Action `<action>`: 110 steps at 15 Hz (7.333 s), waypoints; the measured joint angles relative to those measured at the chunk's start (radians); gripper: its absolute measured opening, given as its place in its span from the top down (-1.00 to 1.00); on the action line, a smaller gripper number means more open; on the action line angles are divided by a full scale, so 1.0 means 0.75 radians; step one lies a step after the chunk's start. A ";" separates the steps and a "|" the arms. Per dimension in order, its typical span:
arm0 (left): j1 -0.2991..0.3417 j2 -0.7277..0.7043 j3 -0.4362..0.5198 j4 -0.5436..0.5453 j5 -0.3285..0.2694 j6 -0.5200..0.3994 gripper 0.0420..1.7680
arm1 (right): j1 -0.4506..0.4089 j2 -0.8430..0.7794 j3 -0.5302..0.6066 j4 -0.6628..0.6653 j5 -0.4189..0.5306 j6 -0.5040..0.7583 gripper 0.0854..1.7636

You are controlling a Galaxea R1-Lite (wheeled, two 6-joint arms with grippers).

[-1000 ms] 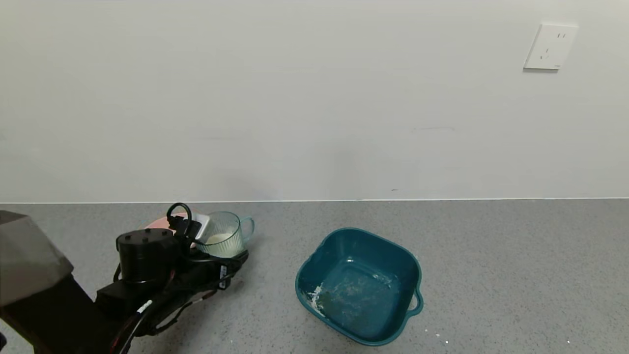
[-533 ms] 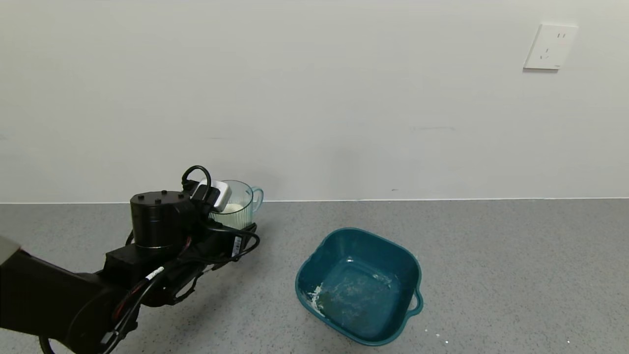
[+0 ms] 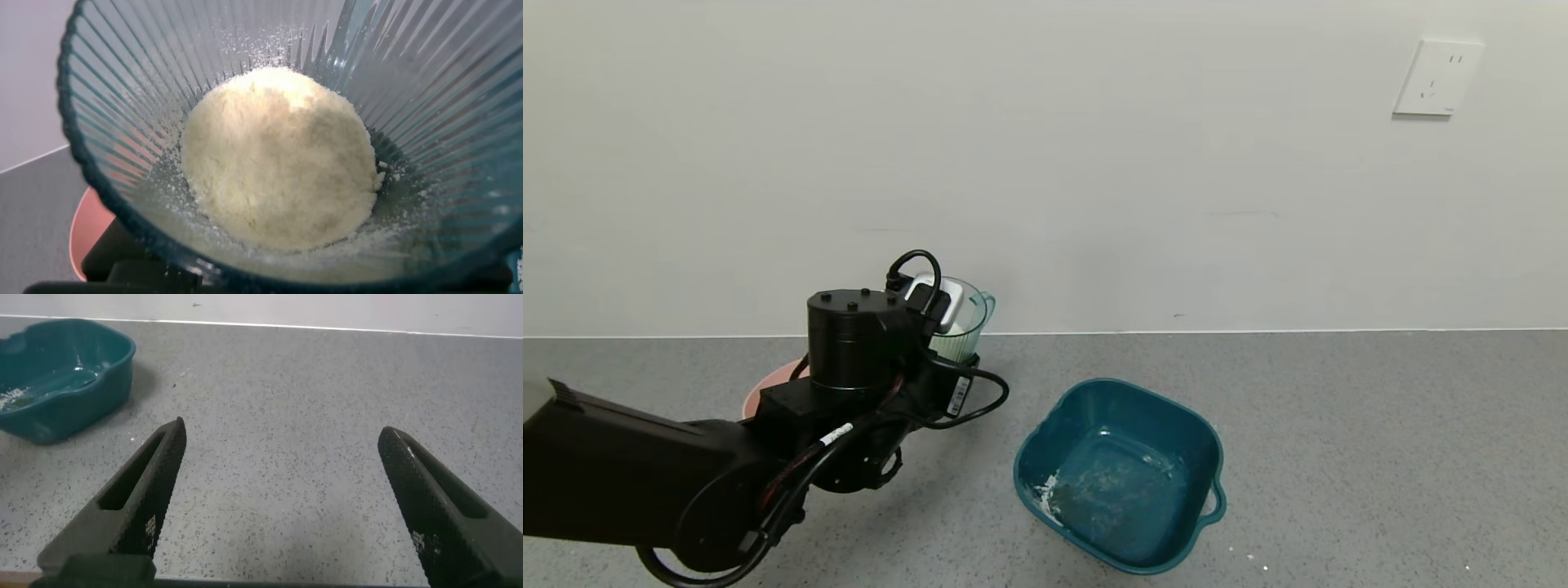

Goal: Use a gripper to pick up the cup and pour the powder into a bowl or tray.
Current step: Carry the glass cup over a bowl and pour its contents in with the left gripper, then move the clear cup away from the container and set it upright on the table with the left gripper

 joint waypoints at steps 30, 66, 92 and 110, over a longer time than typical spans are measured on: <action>-0.327 0.208 0.098 -0.413 0.319 1.022 -0.43 | 0.000 0.000 0.000 0.000 0.001 0.000 -0.94; -0.356 0.246 0.117 -0.611 0.292 2.091 -0.43 | 0.000 0.000 0.000 0.000 0.000 0.000 -0.94; -0.402 0.293 0.142 -0.704 0.302 2.265 -0.43 | 0.000 0.000 0.000 0.000 0.001 0.000 -0.94; -0.407 0.311 0.159 -0.704 0.313 2.165 -0.43 | 0.000 0.000 0.000 0.000 0.001 0.000 -0.94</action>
